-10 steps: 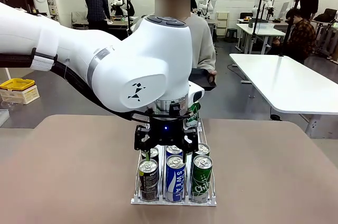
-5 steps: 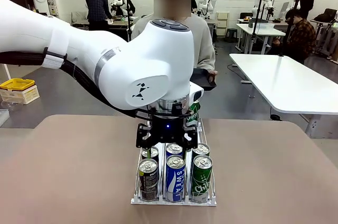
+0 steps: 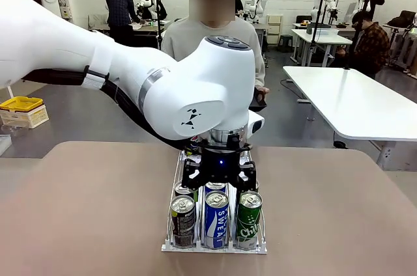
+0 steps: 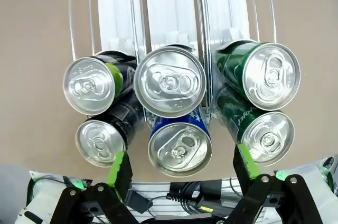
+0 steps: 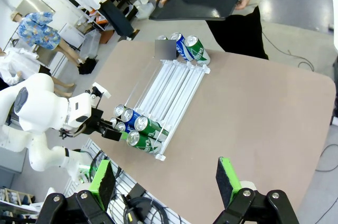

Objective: Retrieve and hand over the desired beverage to the person.
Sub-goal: Pick up a can of the same type that the person held from the Automatic Can Dispenser.

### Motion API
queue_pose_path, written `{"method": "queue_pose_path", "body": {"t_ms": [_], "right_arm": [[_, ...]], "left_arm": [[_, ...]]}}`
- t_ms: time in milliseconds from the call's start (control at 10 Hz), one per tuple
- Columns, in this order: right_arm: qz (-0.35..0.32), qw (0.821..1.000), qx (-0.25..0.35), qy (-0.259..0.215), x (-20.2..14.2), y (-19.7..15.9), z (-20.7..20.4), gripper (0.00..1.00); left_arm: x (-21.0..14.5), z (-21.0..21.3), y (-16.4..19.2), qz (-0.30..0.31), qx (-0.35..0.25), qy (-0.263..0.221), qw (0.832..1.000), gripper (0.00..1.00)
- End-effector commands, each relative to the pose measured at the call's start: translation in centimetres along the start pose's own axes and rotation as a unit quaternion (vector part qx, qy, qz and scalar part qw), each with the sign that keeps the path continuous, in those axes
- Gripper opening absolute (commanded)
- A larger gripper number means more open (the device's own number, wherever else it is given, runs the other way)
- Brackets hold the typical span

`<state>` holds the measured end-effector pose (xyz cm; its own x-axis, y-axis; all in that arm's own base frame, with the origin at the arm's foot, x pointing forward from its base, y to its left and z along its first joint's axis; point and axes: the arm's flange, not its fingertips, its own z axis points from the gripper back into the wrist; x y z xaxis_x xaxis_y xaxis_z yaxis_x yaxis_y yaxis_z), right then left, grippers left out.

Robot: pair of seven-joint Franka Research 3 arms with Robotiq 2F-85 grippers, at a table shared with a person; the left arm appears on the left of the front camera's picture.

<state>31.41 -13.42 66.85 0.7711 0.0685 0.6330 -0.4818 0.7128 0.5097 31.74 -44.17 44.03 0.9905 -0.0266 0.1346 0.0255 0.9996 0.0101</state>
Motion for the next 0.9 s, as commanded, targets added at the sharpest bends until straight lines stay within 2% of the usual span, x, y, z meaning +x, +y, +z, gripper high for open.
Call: {"method": "queue_pose_path", "body": {"t_ms": [0, 800], "right_arm": [[0.008, 1.0, 0.017, -0.008, 0.1, -0.1, -0.1, 1.0], [0.008, 1.0, 0.017, -0.008, 0.1, -0.1, -0.1, 1.0]], "left_arm": [[0.1, -0.3, -0.6, 0.009, 0.004, -0.008, 1.0, 1.0], [-0.4, 0.1, 0.6, 0.012, -0.003, -0.009, 1.0, 1.0]]}}
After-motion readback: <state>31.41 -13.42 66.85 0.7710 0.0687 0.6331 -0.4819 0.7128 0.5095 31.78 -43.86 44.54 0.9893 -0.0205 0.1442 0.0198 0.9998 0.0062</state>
